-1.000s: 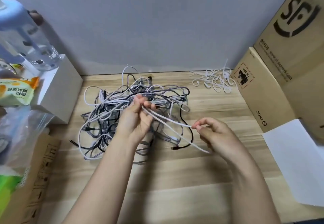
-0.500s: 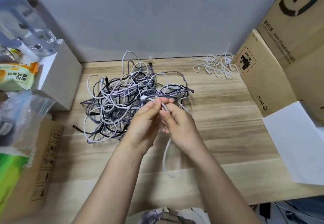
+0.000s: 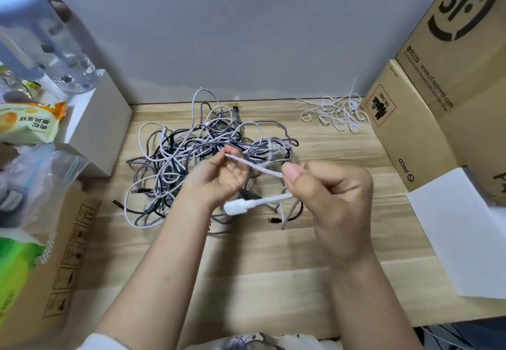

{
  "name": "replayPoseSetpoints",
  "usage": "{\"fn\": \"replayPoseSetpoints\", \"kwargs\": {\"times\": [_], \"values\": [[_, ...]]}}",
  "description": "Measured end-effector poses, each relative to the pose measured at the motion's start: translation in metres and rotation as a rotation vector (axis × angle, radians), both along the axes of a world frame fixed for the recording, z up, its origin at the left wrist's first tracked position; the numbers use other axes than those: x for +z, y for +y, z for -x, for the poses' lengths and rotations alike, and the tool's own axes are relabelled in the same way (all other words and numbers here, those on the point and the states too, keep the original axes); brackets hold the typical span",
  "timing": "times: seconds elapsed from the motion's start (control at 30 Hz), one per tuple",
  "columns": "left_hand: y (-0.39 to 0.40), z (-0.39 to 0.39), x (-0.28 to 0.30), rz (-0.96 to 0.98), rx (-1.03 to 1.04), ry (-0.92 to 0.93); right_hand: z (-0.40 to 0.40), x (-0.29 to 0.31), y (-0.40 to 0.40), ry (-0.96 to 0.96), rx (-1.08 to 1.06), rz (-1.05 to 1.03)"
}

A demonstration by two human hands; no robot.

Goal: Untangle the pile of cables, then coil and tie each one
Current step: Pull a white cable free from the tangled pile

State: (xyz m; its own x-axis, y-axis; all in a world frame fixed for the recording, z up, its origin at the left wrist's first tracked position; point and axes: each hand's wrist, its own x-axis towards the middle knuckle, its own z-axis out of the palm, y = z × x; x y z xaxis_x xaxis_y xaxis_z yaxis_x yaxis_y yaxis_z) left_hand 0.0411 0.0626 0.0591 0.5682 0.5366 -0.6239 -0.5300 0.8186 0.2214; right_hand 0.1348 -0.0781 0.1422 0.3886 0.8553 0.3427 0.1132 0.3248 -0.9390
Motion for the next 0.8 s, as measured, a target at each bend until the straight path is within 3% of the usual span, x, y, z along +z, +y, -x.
{"fn": "replayPoseSetpoints", "kwargs": {"times": [0.07, 0.13, 0.23, 0.33, 0.6, 0.8], "values": [[0.009, 0.003, 0.006, -0.082, 0.05, 0.045, -0.005, 0.003, -0.001, -0.008, -0.028, 0.006], [0.008, 0.006, 0.021, -0.302, 0.004, 0.071, -0.009, -0.004, 0.005, -0.026, -0.077, 0.092], [-0.009, 0.005, 0.042, -0.767, -0.221, 0.092, -0.01, -0.026, 0.021, -0.043, -0.181, 0.226], [-0.024, 0.0, 0.046, -0.964, -0.356, 0.135, -0.001, -0.043, 0.032, -0.092, -0.175, 0.263], [-0.04, -0.001, 0.052, -0.753, -0.309, 0.16, 0.009, -0.042, 0.032, -0.074, -0.104, 0.306], [-0.02, 0.001, 0.03, -0.19, -0.19, 0.01, 0.009, -0.014, 0.018, 0.113, -0.052, 0.105]]}}
